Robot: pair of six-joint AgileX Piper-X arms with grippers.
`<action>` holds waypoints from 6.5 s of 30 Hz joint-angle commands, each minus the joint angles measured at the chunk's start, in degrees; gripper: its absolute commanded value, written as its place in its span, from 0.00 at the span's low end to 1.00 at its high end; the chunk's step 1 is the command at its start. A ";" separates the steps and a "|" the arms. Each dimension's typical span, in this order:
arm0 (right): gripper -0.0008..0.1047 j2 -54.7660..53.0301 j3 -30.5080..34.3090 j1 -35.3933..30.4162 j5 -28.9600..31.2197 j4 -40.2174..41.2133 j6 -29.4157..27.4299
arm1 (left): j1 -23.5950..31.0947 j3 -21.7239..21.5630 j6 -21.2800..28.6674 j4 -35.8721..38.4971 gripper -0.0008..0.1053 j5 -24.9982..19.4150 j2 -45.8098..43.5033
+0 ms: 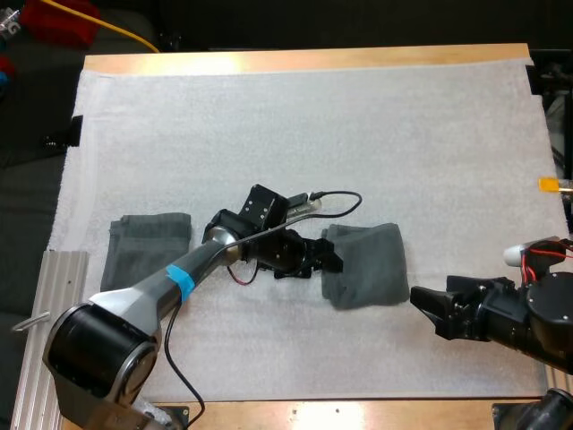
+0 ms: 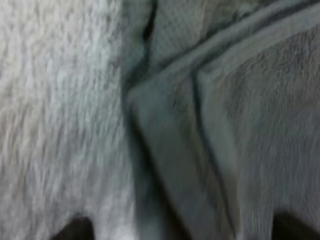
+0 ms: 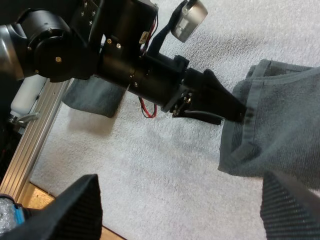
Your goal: Pick towel from pile, fold and stack
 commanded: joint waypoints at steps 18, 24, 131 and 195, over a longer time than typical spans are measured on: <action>0.63 -0.18 -0.19 0.05 -0.06 0.11 -0.25 | -5.79 -3.84 -5.87 -1.51 0.66 1.27 3.32; 0.63 -0.18 -0.19 0.05 -0.06 0.11 -0.25 | -6.34 -3.84 -6.87 -2.76 0.66 2.35 3.32; 0.63 -0.18 -0.19 0.05 -5.08 -1.29 -0.25 | 35.55 -0.79 38.14 34.28 0.66 -37.85 -15.25; 0.63 -0.18 -0.19 0.05 -2.85 -7.58 1.25 | 35.43 -9.99 36.35 30.10 0.66 -34.73 -27.97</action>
